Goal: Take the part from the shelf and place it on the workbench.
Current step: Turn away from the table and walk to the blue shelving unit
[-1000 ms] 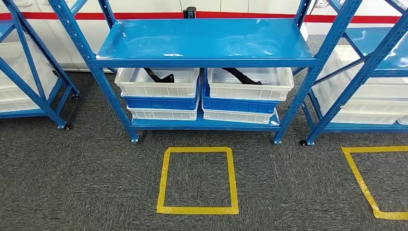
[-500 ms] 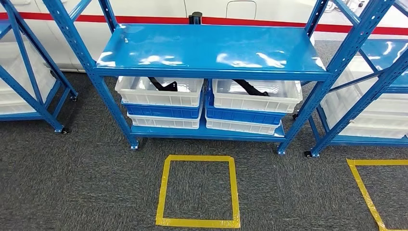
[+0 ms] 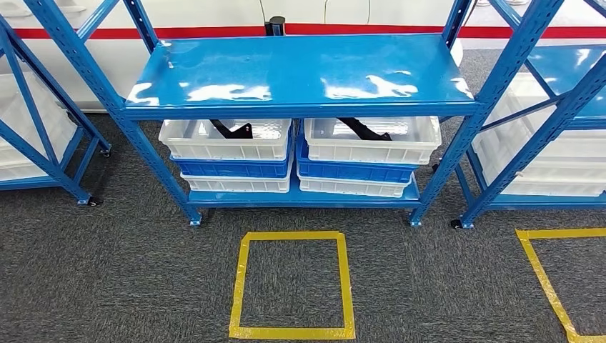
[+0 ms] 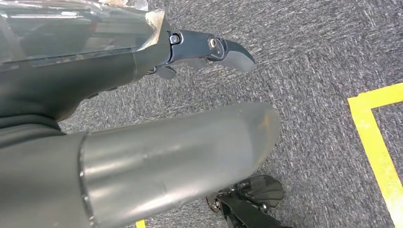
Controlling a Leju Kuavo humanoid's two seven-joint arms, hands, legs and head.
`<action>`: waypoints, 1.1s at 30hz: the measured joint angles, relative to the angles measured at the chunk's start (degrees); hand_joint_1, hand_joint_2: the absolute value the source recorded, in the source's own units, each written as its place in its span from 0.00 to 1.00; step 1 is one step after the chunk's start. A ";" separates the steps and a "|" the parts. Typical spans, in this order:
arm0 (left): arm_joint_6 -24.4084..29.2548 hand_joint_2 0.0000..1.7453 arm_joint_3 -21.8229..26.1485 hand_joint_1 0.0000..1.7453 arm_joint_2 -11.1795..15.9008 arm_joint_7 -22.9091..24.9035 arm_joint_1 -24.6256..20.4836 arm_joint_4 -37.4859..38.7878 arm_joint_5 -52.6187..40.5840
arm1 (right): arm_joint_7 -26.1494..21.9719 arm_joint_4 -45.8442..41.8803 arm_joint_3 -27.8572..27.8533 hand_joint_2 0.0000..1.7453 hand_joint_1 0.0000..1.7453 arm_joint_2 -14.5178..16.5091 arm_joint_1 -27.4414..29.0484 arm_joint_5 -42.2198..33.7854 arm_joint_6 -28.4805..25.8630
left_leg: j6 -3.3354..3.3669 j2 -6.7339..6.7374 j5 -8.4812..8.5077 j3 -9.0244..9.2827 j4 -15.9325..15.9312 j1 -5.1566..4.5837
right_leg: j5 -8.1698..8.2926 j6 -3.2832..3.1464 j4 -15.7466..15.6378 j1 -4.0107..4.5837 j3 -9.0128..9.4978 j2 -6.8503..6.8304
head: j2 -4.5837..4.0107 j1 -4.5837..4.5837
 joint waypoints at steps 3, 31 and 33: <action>0.33 0.00 -0.01 0.00 -0.04 0.02 0.00 0.00 -0.05 | 0.00 0.00 0.03 0.00 0.00 0.00 0.01 0.01 -0.07 | -0.59 0.00 0.10 0.06 -0.01 0.02 | 0.00 -0.03 0.01 0.03 0.11 0.00 | 0.00 0.02; -5.19 0.00 14.81 0.00 -1.04 4.79 3.70 -2.72 -13.03 | 0.09 -2.83 -10.45 0.00 0.00 1.33 2.88 4.94 3.77 | -0.42 0.00 -0.13 0.44 -0.01 -0.08 | -0.02 0.04 -0.39 -0.02 0.70 0.00 | 0.00 0.02; -6.36 0.00 17.35 0.00 -1.16 5.43 4.34 -3.25 -15.32 | 0.09 -3.38 -12.38 0.00 0.00 1.51 3.35 5.88 4.37 | -0.42 0.00 -0.13 0.44 -0.01 -0.08 | -0.02 0.04 -0.39 -0.03 0.70 0.00 | 0.00 0.02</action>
